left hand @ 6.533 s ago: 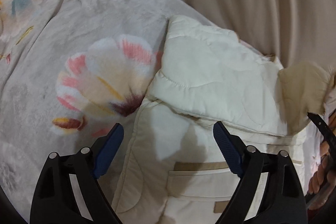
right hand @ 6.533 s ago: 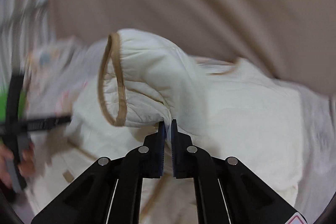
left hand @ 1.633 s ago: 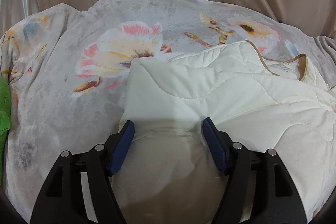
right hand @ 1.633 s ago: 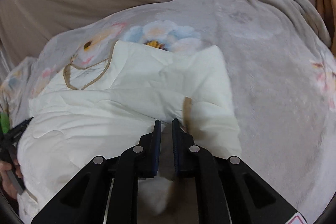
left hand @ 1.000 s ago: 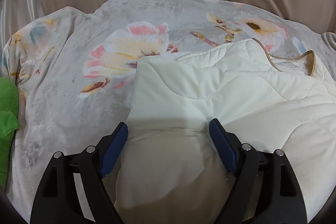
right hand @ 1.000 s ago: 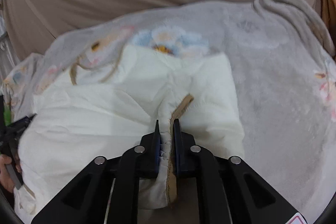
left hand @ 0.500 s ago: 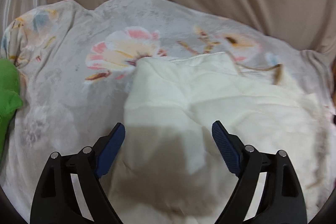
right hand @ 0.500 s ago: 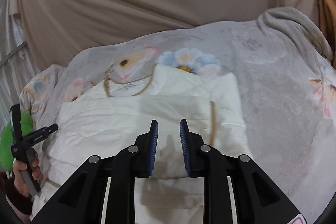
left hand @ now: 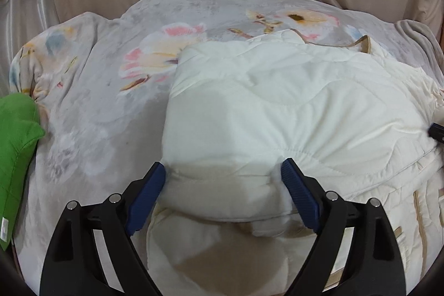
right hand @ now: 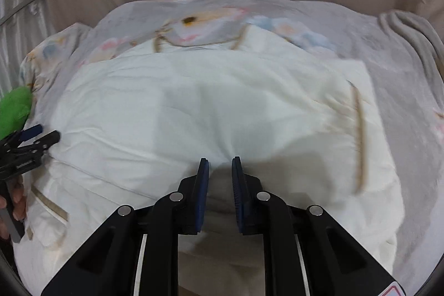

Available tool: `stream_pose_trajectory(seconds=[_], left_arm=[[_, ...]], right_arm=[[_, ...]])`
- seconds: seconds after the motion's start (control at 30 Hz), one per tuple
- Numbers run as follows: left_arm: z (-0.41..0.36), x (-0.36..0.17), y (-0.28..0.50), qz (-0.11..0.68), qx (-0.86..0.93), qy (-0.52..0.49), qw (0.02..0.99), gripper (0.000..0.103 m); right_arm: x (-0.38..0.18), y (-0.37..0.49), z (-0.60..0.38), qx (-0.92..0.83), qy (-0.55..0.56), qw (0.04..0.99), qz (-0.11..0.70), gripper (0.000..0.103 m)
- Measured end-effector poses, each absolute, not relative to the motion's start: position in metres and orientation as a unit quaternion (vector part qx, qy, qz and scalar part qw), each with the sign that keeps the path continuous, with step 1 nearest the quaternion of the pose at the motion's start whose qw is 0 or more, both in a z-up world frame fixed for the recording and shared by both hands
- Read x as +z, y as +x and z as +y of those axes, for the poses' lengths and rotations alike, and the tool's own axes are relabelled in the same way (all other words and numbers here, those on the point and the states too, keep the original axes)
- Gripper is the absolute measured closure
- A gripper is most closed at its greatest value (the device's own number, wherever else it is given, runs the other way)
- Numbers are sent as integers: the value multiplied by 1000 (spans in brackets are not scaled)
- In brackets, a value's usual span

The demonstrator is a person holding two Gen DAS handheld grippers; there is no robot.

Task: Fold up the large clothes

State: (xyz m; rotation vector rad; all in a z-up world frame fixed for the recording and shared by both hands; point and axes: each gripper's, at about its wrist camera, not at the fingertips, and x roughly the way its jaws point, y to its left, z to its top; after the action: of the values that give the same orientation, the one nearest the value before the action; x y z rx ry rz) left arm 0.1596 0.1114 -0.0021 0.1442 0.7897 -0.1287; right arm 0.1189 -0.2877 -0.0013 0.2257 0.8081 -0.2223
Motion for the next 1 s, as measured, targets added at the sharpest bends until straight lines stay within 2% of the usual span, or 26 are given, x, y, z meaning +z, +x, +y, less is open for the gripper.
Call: stream_pose_trajectory(seconds=[0.03, 0.13, 0.27, 0.3, 0.33, 0.37, 0.4, 0.47, 0.6, 0.7, 1.0], left_arm=[[111, -4, 158, 382, -61, 71, 919, 18], [106, -6, 155, 374, -52, 84, 922, 18], [106, -3, 150, 369, -37, 88, 925, 18], [108, -2, 146, 370, -35, 86, 925, 18], [109, 0, 142, 368, -32, 87, 925, 18], [111, 2, 134, 363, -27, 94, 927, 18], [111, 4, 128, 358, -22, 102, 928, 18], [112, 7, 110, 351, -19, 120, 928, 18], [119, 8, 76, 364, -29, 129, 922, 18], [131, 7, 49, 375, -30, 120, 919, 18], [154, -4, 0, 416, -23, 91, 905, 17]], right_arm=[[-4, 103, -309, -121, 141, 904, 386, 103], [-12, 73, -347, -106, 242, 891, 368, 103], [-6, 51, -339, -123, 243, 894, 356, 103], [-1, 43, -333, -126, 237, 897, 351, 98], [6, 31, -325, -135, 224, 901, 345, 88], [10, 22, -319, -142, 211, 905, 341, 83], [14, 10, -316, -151, 197, 908, 336, 72], [24, -22, -309, -176, 166, 915, 324, 59], [29, -80, -309, -194, 155, 918, 311, 44], [21, -125, -313, -205, 166, 913, 310, 38], [-8, -185, -311, -186, 219, 901, 325, 37]])
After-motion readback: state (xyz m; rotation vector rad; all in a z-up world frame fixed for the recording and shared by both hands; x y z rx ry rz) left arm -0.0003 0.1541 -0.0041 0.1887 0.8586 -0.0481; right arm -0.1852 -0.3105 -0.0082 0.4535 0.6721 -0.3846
